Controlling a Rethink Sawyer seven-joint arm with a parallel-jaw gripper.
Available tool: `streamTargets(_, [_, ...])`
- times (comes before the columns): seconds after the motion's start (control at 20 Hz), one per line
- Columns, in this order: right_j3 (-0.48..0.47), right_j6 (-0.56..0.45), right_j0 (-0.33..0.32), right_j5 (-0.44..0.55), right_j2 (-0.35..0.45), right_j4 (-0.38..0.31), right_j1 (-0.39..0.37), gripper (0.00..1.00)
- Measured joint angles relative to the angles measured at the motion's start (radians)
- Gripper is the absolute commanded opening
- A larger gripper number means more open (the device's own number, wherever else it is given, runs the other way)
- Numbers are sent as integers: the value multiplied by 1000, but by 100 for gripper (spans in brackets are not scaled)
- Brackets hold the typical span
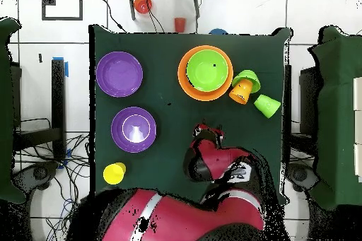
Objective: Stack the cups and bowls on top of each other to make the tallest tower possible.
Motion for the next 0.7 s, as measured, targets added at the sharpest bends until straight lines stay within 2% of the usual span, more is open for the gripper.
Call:
streamTargets(0.2, [19,0,84,0,-17,87,-2,100])
streamTargets(0.4, [32,0,129,0,-16,129,-15,100])
streamTargets(0.7, [68,0,130,11,-9,140,-68,100])
